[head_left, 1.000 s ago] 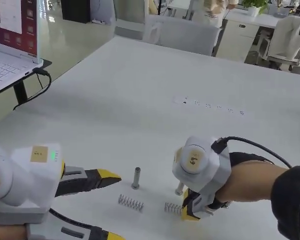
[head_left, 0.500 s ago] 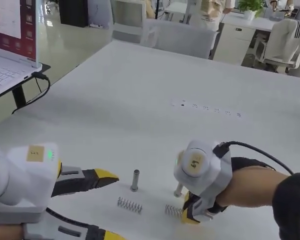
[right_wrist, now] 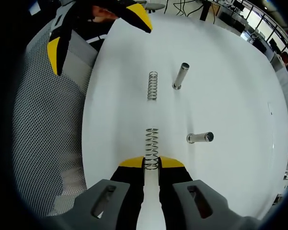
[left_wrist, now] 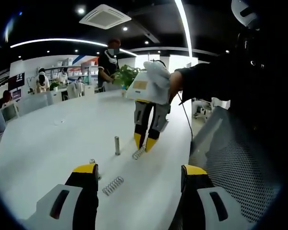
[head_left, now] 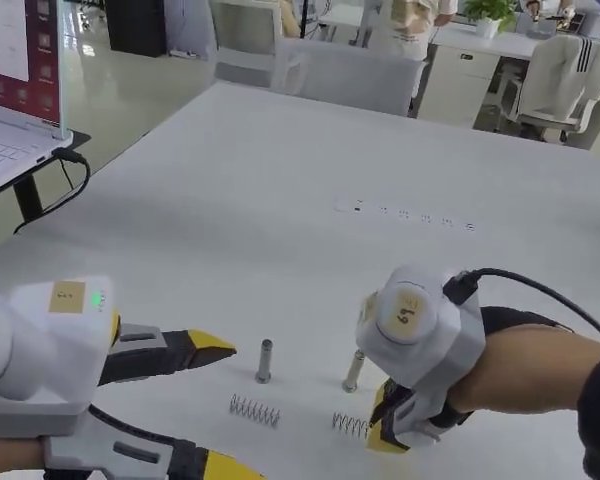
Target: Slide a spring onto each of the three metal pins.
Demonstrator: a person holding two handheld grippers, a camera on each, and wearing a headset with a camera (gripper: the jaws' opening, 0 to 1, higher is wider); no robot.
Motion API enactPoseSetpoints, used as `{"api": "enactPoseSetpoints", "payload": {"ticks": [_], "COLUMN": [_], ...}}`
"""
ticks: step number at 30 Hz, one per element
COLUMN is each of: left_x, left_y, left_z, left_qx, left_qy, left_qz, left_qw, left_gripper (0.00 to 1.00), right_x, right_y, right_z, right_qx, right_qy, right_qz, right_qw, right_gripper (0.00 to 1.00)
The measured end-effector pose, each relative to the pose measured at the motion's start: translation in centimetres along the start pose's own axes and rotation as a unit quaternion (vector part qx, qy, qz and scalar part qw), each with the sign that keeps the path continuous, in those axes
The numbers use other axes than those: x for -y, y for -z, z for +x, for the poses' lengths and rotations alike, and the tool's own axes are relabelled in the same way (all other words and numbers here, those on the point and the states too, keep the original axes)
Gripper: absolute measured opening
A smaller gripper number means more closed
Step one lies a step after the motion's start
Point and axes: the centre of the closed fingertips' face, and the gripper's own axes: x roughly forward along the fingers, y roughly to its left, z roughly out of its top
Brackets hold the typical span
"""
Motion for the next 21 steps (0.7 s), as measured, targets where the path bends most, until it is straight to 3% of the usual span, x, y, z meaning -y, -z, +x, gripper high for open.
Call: {"api": "enactPoseSetpoints", "payload": {"ticks": [7,21], "left_x": [0.0,-0.4], "left_y": [-0.6,-2.3], "left_z": [0.1,0.5], "left_qx": [-0.002,0.005], "left_qy": [0.003,0.003], "left_qz": [0.009,0.03], "left_qw": [1.0,0.9995], "left_gripper": [0.65,0.57], "right_x": [-0.9,-2.0], "right_y": [-1.5,-4.2], "right_z": [-2.2,-5.1], "right_qx": [0.022,0.06], "right_qy": [-0.001,-0.003], "right_qz": [-0.01,-0.034], "right_qw": [0.9997,0.9976], "right_gripper": [0.08,0.08]}}
